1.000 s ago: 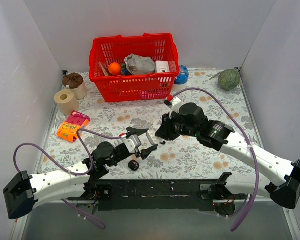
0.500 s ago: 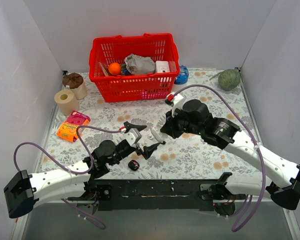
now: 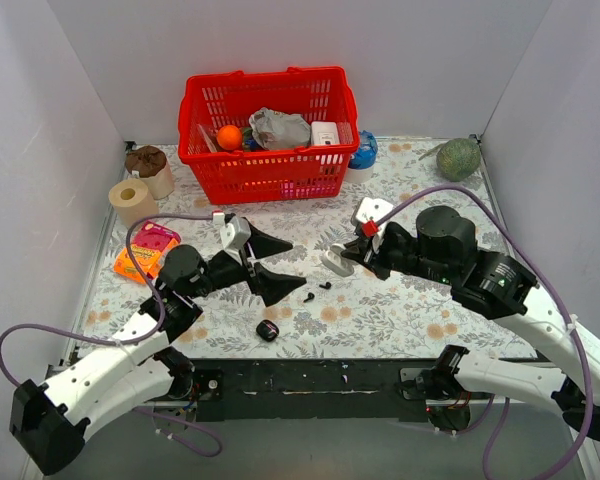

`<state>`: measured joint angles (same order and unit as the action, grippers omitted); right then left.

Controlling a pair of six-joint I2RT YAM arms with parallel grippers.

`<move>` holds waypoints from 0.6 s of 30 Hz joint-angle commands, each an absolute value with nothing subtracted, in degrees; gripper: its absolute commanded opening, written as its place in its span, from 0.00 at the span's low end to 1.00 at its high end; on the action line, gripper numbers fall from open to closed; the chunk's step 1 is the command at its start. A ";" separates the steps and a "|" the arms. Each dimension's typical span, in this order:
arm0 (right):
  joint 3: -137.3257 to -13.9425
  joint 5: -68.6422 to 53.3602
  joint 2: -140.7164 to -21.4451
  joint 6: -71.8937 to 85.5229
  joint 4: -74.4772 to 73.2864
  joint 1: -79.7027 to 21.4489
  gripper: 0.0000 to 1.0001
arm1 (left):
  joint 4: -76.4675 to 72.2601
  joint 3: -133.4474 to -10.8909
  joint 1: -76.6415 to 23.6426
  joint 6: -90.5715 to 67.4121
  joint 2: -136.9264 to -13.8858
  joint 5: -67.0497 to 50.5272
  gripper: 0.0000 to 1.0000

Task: Insert the wireless bluetooth earbuds into the charging case
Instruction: Adjust the charging case.

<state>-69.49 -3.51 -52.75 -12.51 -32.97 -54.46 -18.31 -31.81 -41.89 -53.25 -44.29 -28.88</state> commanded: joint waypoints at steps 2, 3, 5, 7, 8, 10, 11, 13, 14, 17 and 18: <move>-70.93 -7.03 -54.14 -19.07 -32.17 -56.51 0.01 | -20.13 -34.01 -37.53 -60.29 -48.94 -51.05 0.98; -71.01 -7.47 -54.58 -19.07 -32.43 -56.95 0.01 | -21.08 -34.62 -37.53 -60.21 -51.39 -52.11 0.98; -71.45 -7.91 -56.33 -19.07 -33.22 -58.18 0.01 | -20.92 -36.11 -37.53 -58.72 -53.08 -53.61 0.96; -71.63 -7.56 -57.82 -18.90 -33.49 -59.06 0.01 | -22.58 -36.47 -37.53 -58.27 -54.49 -53.96 0.95; -71.63 -7.56 -58.09 -18.81 -33.14 -59.15 0.01 | -23.28 -36.65 -37.53 -58.18 -54.84 -54.14 0.94; -71.72 -7.38 -58.88 -18.28 -32.70 -59.24 0.01 | -23.21 -37.09 -37.53 -57.66 -55.63 -54.05 0.92; -71.98 -7.21 -59.23 -18.11 -32.43 -59.33 0.01 | -22.86 -37.52 -37.53 -56.87 -55.81 -53.88 0.92; -72.33 -7.03 -60.20 -17.84 -32.34 -59.33 0.01 | -23.11 -37.44 -37.53 -56.87 -56.51 -54.14 0.91; -72.42 -7.03 -60.38 -17.84 -31.91 -59.41 0.01 | -23.38 -37.35 -37.53 -56.78 -56.60 -54.23 0.89; -72.42 -7.47 -61.08 -17.14 -30.94 -59.41 0.01 | -23.73 -37.00 -37.53 -56.52 -57.65 -54.67 0.82; -72.33 -7.56 -61.26 -17.05 -30.42 -59.41 0.01 | -23.73 -36.83 -37.53 -56.43 -58.00 -55.02 0.80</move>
